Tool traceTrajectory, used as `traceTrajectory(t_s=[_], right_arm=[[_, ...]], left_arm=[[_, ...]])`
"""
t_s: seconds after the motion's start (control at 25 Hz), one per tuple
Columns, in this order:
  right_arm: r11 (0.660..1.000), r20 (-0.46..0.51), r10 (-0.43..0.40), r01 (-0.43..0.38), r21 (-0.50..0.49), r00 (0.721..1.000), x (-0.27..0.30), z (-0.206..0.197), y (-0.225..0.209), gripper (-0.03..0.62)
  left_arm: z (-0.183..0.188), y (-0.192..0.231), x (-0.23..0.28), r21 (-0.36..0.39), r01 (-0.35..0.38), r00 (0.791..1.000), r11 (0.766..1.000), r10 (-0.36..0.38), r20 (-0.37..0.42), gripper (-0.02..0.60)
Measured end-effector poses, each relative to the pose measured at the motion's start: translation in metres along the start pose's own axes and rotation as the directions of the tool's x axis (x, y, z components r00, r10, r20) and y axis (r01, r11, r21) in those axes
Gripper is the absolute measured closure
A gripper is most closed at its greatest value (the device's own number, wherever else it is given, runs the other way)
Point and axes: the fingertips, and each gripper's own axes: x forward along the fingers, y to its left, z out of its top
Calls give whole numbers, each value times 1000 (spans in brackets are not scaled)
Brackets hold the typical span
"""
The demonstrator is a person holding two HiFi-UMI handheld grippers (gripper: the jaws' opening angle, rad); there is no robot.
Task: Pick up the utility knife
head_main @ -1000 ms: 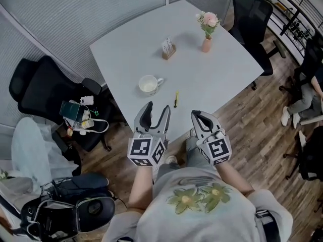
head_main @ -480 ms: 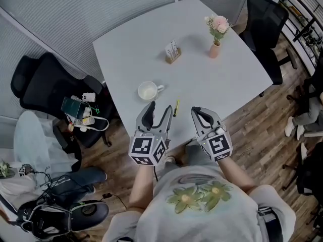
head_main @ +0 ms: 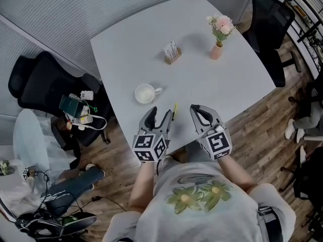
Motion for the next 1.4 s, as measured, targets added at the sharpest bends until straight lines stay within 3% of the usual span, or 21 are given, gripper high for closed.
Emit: traceTrajectory(t_s=[0.28,0.76,1.4], right_arm=[[1000,-18,22,-23,-3,1000,9,-7,-18,588],[992,-54,125,-126,-30,991,25,-26,-35,588],[973,-105,219,-225,-42,970,35,-49,-55,588]], left_arm=[[-35,6,27,-41,-13,996,999,10,-86,356],[-87,19,52,-73,-103,981,992,89,-175,356],[-149,28,85,-85,-194,940,977,160,-302,354]])
